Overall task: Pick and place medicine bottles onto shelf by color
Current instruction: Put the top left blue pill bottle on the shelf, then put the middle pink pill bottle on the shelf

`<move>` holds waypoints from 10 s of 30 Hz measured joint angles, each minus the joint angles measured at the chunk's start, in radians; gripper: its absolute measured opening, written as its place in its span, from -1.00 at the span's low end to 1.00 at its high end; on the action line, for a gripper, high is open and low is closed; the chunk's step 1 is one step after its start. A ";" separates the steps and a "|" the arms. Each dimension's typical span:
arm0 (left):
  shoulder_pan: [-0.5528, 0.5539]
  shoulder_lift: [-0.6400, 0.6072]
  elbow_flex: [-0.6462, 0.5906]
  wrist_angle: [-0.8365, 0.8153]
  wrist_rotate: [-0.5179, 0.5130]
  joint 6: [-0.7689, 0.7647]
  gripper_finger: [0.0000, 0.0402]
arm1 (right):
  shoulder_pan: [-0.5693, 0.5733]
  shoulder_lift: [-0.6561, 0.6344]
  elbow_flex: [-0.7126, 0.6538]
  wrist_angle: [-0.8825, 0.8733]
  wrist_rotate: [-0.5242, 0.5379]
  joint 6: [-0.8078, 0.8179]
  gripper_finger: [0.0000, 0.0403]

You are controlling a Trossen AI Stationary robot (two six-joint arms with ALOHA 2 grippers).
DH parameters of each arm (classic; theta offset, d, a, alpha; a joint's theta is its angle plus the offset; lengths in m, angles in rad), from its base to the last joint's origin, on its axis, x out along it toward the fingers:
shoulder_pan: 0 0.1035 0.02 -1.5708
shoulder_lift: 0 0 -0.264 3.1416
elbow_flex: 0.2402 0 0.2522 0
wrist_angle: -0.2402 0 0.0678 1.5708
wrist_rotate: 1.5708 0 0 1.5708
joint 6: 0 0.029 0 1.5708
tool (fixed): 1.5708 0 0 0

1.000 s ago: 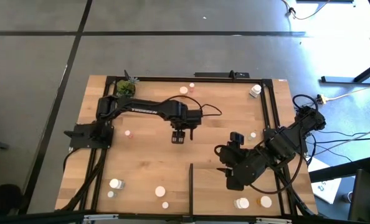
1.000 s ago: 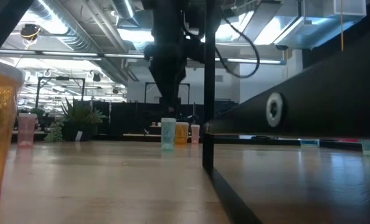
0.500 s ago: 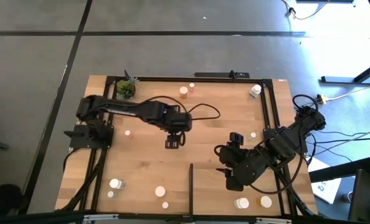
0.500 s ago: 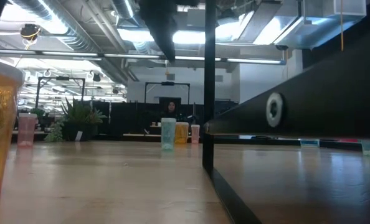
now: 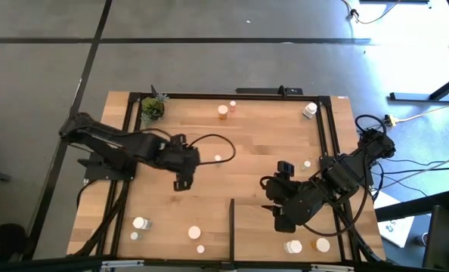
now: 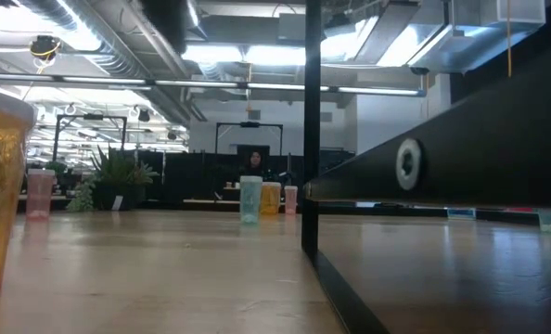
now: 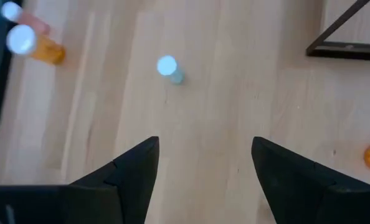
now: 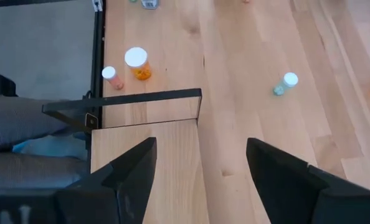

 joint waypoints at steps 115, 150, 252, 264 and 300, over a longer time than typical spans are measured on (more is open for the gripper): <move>-0.216 -0.276 -0.272 0.020 -0.186 -0.214 0.25 | -0.686 0.621 -0.003 0.335 -0.346 -0.626 0.22; -0.216 -0.276 -0.272 0.019 -0.186 -0.214 0.25 | -0.579 0.616 0.180 0.119 -0.339 -0.593 -0.41; -0.472 -0.276 -0.272 0.379 -0.208 -0.079 0.25 | 0.212 0.327 -0.300 0.281 -0.299 0.715 -0.08; -0.471 -0.276 -0.272 0.378 -0.208 -0.079 0.25 | 0.212 0.327 -0.294 0.260 -0.277 0.721 -0.06; -0.479 -0.276 -0.272 0.363 -0.208 -0.077 0.25 | 0.193 0.327 -0.043 0.060 -0.165 0.689 -0.10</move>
